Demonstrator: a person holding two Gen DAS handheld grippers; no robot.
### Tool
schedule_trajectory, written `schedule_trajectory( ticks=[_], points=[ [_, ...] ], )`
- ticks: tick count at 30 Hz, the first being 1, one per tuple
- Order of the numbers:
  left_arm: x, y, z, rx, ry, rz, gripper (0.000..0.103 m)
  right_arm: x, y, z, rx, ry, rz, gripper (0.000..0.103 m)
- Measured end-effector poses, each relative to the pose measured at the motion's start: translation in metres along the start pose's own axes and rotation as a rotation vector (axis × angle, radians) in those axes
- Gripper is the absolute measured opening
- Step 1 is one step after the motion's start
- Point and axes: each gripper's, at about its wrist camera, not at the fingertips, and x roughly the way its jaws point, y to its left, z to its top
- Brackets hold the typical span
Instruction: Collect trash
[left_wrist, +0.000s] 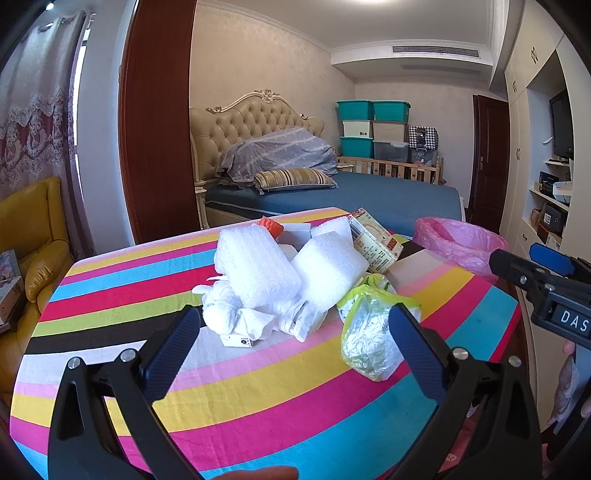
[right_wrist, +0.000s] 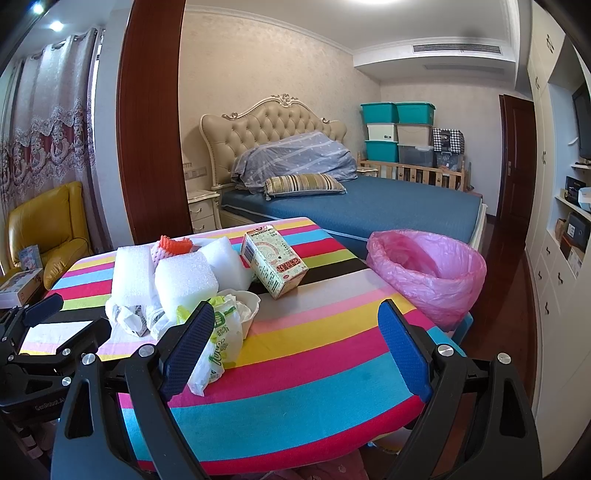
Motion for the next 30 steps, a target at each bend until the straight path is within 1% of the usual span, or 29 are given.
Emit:
schedule_trajectory(
  ticks=[30],
  points=[
    [-0.0022, 0.0019, 0.0006, -0.007, 0.000, -0.004, 0.099, 0.0038, 0.0024, -0.0065, 0.009, 0.020, 0.004, 0.085]
  ],
)
